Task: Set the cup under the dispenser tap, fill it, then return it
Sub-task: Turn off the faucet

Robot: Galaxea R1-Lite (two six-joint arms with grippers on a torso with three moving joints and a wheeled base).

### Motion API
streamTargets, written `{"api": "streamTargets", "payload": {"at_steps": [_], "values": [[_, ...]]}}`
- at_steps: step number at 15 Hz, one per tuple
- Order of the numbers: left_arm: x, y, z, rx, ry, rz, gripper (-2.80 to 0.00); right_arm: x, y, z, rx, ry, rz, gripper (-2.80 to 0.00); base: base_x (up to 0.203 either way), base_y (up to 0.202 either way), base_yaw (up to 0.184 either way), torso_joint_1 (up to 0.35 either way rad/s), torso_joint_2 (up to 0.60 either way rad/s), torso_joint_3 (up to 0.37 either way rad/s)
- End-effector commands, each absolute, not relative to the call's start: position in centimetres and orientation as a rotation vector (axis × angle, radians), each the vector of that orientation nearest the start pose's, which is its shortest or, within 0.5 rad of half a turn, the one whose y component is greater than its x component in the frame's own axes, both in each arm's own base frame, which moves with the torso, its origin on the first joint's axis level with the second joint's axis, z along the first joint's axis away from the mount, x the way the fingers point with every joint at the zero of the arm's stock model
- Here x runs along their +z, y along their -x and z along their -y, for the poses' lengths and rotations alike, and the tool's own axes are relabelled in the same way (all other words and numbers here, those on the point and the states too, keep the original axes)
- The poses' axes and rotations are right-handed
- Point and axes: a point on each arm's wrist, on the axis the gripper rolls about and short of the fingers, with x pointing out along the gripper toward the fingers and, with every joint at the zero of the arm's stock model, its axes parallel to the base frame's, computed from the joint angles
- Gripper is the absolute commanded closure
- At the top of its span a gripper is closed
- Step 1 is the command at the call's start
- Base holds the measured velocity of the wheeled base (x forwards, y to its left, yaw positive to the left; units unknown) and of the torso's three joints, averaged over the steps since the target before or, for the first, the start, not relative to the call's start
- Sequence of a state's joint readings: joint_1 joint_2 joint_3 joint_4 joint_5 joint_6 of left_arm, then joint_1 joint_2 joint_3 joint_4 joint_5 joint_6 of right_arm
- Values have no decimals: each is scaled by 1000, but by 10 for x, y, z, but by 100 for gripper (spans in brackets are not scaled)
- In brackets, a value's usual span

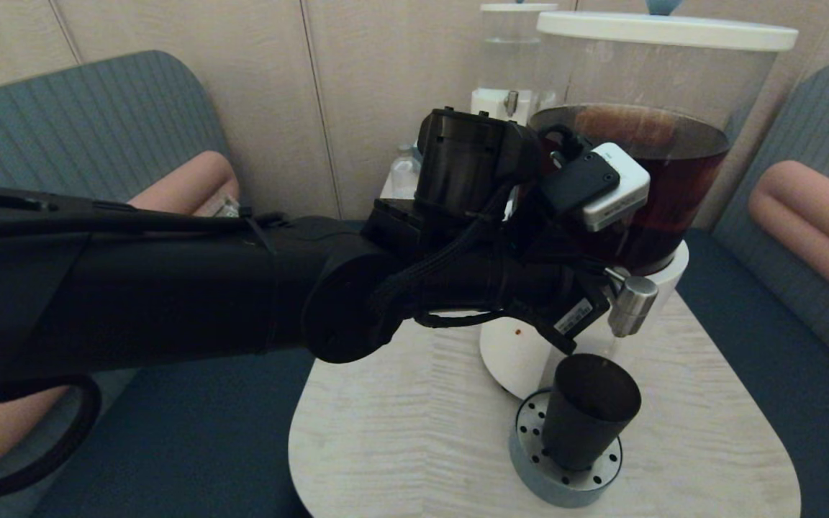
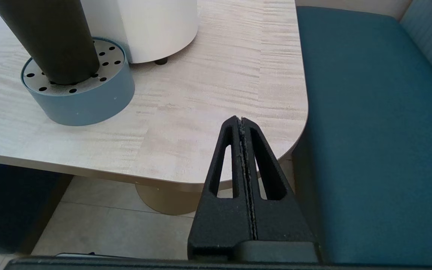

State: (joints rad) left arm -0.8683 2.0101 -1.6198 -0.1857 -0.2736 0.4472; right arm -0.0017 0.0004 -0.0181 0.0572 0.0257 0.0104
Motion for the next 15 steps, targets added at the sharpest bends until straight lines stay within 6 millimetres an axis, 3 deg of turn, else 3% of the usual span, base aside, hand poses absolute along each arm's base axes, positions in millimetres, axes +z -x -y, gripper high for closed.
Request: {"api": "streamTargets", "payload": {"at_steps": [1,15], "values": [[253,-267,325,-1169,-461,53,0,75,24,-1,24,-11,-40,0,0,0,0,0,0,0],[251,-271,334,-1178,-475,67,0,75,24,-1,24,-11,-42,0,0,0,0,0,0,0]]}}
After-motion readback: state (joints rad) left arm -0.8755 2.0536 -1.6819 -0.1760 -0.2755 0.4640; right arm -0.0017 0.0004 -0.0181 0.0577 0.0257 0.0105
